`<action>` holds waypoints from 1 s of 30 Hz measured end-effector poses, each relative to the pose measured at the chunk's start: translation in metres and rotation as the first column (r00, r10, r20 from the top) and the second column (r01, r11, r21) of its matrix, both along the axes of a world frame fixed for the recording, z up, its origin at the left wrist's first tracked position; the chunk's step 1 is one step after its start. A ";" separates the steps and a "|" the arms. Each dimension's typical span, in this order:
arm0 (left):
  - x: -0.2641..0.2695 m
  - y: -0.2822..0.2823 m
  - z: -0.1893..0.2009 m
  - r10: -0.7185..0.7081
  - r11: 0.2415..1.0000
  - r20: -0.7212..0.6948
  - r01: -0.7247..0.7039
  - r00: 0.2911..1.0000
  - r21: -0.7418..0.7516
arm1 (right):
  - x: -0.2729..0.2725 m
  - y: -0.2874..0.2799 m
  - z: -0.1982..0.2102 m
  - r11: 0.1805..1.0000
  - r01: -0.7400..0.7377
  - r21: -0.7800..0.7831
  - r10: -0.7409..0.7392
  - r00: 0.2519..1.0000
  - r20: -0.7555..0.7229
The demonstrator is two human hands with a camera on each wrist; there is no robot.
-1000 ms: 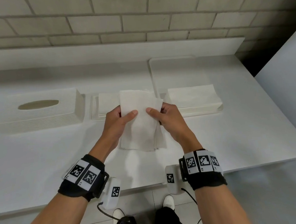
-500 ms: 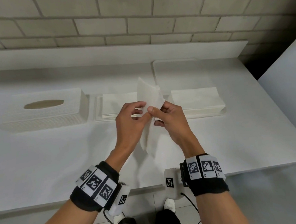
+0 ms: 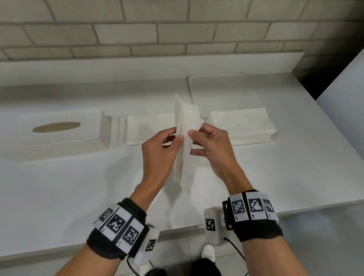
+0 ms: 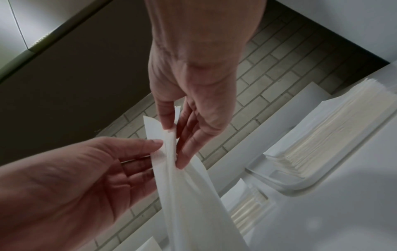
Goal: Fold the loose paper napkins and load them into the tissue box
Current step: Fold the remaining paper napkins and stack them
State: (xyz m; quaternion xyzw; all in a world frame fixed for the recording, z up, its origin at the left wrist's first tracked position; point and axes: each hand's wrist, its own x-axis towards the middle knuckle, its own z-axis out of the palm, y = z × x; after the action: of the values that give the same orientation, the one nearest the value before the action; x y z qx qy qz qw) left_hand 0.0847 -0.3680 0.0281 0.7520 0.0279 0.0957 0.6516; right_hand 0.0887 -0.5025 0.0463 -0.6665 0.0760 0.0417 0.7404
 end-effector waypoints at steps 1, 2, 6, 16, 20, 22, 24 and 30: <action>-0.001 -0.001 -0.001 0.022 1.000 0.007 -0.023 1.000 0.006 | 0.000 0.002 -0.001 1.000 0.016 -0.013 -0.016 1.000 -0.001; -0.001 -0.003 -0.001 0.041 0.999 0.013 -0.042 0.999 0.011 | 0.000 0.005 -0.002 0.999 0.028 -0.035 -0.028 1.000 0.000; 0.000 -0.004 -0.005 0.110 0.992 0.024 -0.111 0.994 0.059 | -0.001 0.014 -0.005 0.989 0.118 -0.092 -0.117 0.993 0.023; -0.006 -0.007 -0.001 0.010 0.999 0.018 -0.010 1.000 0.036 | -0.002 0.016 0.005 0.994 0.110 0.021 -0.110 0.993 -0.035; -0.004 -0.007 0.001 0.035 0.999 0.017 -0.036 0.999 0.020 | 0.000 0.017 0.005 0.991 0.122 0.046 -0.118 0.990 -0.070; -0.003 -0.008 0.001 0.036 0.999 0.027 -0.036 0.999 0.027 | 0.000 0.016 0.006 0.992 0.124 0.034 -0.122 0.990 -0.065; -0.004 -0.008 0.002 0.036 0.999 0.037 -0.036 0.999 0.019 | -0.001 0.017 0.006 0.993 0.115 0.027 -0.114 0.993 -0.039; -0.001 -0.008 0.000 0.091 0.996 0.027 -0.092 0.995 0.018 | 0.001 0.022 -0.002 0.992 0.122 -0.044 -0.120 0.992 0.035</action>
State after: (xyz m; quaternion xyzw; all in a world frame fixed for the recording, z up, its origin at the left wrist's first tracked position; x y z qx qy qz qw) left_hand 0.0834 -0.3756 0.0283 0.7547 0.0529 0.1355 0.6397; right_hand 0.0894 -0.4803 0.0445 -0.6782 0.1053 -0.0156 0.7271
